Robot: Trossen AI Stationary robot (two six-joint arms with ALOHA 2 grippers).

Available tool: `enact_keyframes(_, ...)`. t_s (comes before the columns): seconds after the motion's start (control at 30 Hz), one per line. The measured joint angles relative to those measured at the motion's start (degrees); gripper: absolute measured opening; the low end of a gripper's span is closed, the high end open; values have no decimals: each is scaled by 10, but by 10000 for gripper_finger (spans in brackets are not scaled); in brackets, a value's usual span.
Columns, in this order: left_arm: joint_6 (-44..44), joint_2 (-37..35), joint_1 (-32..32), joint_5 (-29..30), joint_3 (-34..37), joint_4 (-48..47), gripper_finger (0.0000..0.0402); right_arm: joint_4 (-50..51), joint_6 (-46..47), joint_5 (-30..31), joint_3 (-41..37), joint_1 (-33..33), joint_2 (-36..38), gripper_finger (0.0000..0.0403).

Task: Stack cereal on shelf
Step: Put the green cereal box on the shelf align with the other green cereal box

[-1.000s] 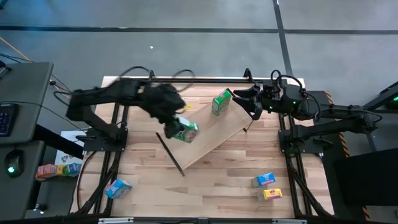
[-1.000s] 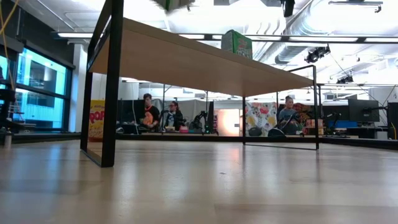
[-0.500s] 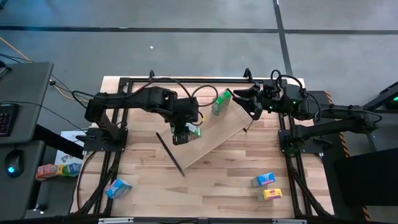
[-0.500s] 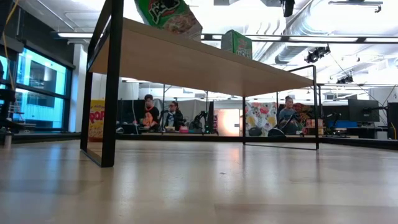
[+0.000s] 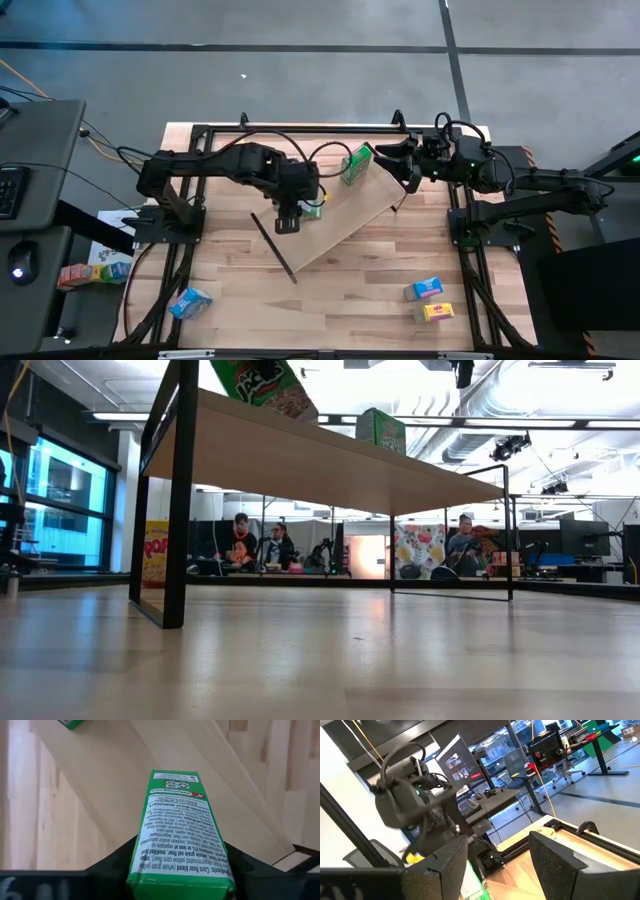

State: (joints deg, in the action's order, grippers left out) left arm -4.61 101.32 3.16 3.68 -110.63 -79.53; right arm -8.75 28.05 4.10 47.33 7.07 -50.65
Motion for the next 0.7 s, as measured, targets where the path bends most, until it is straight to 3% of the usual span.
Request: enact_keyframes(0.7,8,20,0,-1,-5,2,241,14,0,0,0,0,0,204)
